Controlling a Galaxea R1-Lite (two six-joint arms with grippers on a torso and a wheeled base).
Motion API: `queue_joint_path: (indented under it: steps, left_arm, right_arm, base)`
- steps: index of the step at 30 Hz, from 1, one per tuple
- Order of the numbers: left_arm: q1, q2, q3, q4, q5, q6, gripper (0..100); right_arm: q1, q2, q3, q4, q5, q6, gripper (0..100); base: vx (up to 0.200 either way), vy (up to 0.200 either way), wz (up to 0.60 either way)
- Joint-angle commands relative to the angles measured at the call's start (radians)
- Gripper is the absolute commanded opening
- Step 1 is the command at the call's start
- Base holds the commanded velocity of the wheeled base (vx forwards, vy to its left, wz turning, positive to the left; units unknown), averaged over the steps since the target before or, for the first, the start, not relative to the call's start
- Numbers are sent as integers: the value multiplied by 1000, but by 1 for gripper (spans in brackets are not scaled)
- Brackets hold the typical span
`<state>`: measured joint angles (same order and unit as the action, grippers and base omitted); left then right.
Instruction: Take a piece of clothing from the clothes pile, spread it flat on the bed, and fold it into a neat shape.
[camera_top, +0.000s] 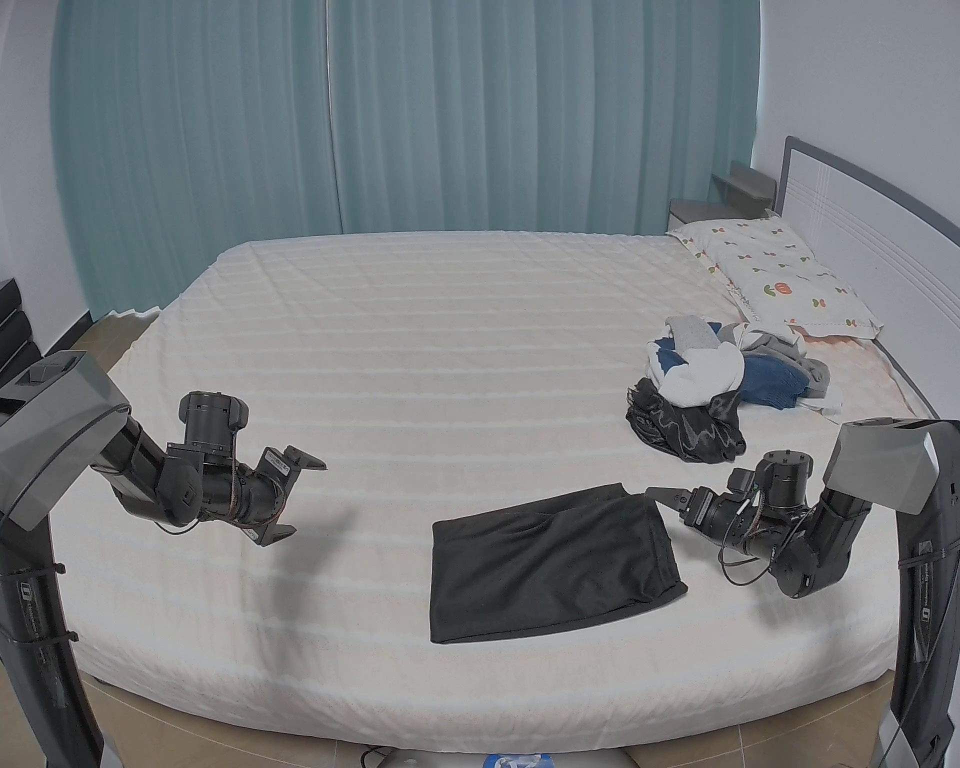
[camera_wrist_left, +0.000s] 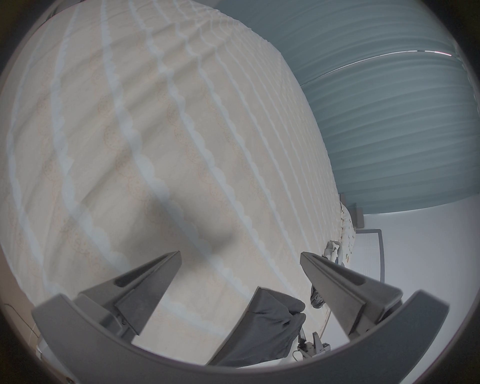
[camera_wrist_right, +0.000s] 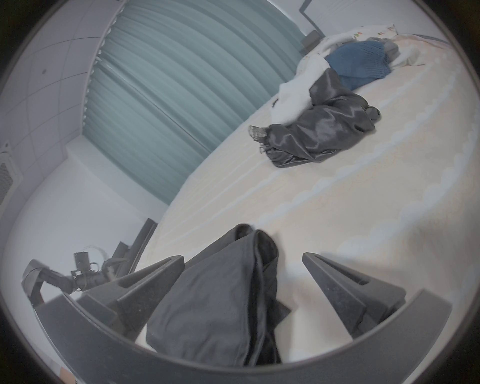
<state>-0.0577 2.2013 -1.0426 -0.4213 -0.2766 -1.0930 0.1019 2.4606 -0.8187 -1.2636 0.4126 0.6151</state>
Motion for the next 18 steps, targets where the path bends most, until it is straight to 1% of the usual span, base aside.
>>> queue_joint_path:
  steps: [1,2,10,11,15,18]
  left_arm:
    - [-2,6,1,-1,2,1,100]
    - [-2,6,1,-1,2,1,100]
    - [-4,8,1,-1,2,7,100]
    - [-4,8,1,-1,2,7,100]
    - [-4,11,-1,-2,2,8,100]
    - [-5,12,1,-1,4,8,100]
  right_arm:
    - [9,49,-91,55,-41,0,100]
    - [18,77,-128,78,-54,0,100]
    - [35,139,-198,81,-52,6,100]
    - [36,141,-198,81,-52,6,0]
    - [36,138,-203,66,-55,8,0]
    - [32,132,-200,52,-55,28,0]
  base:
    - [0,0,0]
    - [0,0,0]
    - [0,0,0]
    - [0,0,0]
    - [0,0,0]
    - [0,0,0]
